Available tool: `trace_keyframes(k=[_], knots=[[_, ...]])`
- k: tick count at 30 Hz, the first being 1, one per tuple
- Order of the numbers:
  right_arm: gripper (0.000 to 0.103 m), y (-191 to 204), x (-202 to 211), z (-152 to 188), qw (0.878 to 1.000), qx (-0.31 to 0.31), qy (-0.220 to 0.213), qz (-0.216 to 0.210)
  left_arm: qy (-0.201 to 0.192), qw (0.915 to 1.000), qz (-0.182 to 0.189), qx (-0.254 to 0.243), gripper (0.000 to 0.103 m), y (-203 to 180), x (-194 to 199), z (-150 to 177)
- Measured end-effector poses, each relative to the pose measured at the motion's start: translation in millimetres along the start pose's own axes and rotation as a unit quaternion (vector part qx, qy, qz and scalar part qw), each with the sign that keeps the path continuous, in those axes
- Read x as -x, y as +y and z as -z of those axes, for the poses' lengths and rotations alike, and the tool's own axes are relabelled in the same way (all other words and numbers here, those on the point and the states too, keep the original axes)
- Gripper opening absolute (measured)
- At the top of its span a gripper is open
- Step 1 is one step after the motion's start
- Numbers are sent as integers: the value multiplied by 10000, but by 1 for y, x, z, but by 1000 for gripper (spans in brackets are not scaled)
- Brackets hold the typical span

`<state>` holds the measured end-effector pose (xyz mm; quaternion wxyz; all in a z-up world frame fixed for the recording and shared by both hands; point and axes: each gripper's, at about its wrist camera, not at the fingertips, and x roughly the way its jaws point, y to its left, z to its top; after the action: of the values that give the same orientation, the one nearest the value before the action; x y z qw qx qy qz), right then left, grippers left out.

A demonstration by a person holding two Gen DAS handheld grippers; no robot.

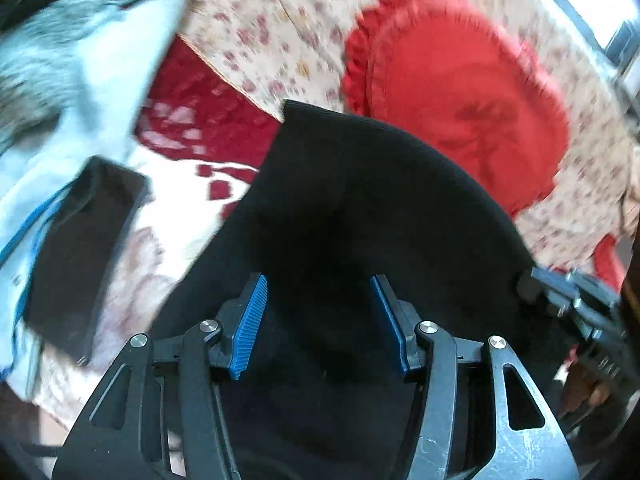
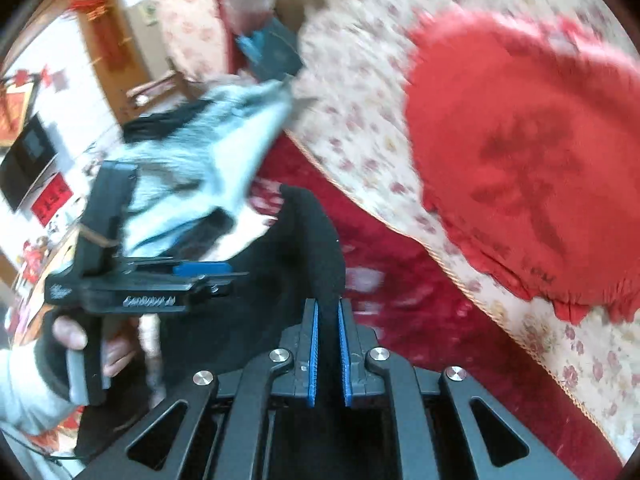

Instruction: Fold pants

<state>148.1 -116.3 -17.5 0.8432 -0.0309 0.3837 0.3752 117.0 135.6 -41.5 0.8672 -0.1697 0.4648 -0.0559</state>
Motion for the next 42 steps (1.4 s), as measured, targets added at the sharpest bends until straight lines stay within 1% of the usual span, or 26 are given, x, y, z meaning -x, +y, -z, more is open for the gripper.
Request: trace_keyframes(k=[2,4,6,7,10,14,18,20,22,23,25,27,28,30,32,34,37,39,41,42], knots=[[9,23,8,5,9999,155,-14,-9,-206,9997,65,133,53,13,23,8],[9,48,12,18,9996,199,-52,-200,-324,9990,103,298,53,28,42,18],[8,67,11,30,9993,269,-24,-246,-386,9983,81,426,58,38,52,26],[9,77,6,39,9992,303,21,-248,-412,9980,59,481,63,42,55,30],[9,91,-10,59,9991,120,211,-337,-452,9974,2,559,63,49,59,36],[9,95,-20,77,9989,-93,289,-354,-374,9974,-16,622,63,50,52,38],[9,98,-10,84,9986,-299,182,-384,-301,9974,47,647,63,50,48,44],[8,103,-4,91,9981,-389,158,-459,-285,9977,47,606,63,47,47,48],[6,113,-4,100,9964,-494,193,-654,-226,9983,-47,535,63,46,43,52],[6,119,-8,105,9965,-481,257,-636,-154,9987,-115,482,63,45,38,54],[3,125,-25,113,9972,-448,472,-381,-77,9989,-236,400,63,43,28,57],[3,128,-41,119,9948,-534,678,-538,-12,9984,-417,373,63,43,22,59],[3,133,-51,122,9935,-525,837,-570,-9,9983,-449,367,63,43,22,61],[3,139,-55,127,9938,-456,937,-383,-62,9985,-432,337,63,43,28,64],[3,138,-47,127,9937,-547,906,-378,-75,9985,-449,291,63,41,33,66],[4,131,-24,125,9951,-687,652,-292,-110,9985,-496,226,63,39,39,68],[7,114,18,126,9958,-895,204,49,-213,9983,-524,135,63,34,49,71],[14,99,47,132,9932,-1130,-19,274,-294,9983,-496,81,63,28,56,73],[36,84,64,137,9893,-1386,-82,445,-369,9982,-468,22,63,22,62,75],[36,77,72,140,9871,-1522,-96,493,-412,9981,-456,-27,63,17,65,75]])
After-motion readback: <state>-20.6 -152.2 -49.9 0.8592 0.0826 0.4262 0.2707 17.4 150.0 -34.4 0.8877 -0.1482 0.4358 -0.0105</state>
